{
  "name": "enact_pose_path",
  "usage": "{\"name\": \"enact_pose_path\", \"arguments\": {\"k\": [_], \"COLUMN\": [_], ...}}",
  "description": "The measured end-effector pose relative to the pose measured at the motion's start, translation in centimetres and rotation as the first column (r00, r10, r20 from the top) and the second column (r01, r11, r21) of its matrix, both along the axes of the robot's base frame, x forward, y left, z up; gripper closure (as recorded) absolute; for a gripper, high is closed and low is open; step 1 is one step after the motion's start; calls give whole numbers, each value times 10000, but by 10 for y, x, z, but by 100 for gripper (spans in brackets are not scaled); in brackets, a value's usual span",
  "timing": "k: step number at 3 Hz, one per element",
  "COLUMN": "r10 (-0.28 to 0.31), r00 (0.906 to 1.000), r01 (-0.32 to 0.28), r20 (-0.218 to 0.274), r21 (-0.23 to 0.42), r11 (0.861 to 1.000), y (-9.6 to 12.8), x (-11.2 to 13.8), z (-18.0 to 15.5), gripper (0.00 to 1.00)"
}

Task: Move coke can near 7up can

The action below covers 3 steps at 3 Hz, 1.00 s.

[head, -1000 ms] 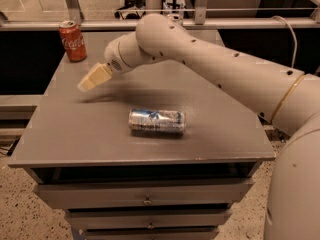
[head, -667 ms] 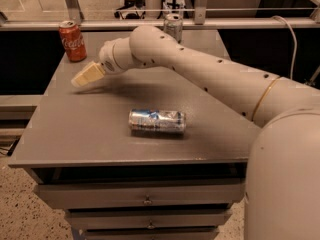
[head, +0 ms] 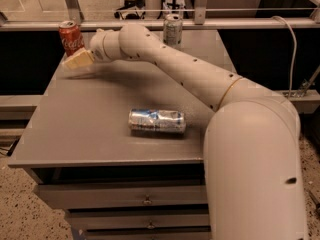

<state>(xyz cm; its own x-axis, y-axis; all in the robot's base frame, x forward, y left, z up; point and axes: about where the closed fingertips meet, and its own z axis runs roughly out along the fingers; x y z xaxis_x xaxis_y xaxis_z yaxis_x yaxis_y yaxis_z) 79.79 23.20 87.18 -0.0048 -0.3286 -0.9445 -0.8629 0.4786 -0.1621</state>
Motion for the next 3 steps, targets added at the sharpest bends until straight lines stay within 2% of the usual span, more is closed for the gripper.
{"name": "enact_pose_path", "arguments": {"k": [1,2,3], "r10": [-19,-19,-55], "r00": [10000,10000,9999], "r01": [16,16,49], "r20": [93,56,107], "r21": [344,596,630], "r11": [9994,9982,9980], "y": [21,44,50], "x": [19,33,36], "z": [11,12,12], "gripper": [0,25,49]}}
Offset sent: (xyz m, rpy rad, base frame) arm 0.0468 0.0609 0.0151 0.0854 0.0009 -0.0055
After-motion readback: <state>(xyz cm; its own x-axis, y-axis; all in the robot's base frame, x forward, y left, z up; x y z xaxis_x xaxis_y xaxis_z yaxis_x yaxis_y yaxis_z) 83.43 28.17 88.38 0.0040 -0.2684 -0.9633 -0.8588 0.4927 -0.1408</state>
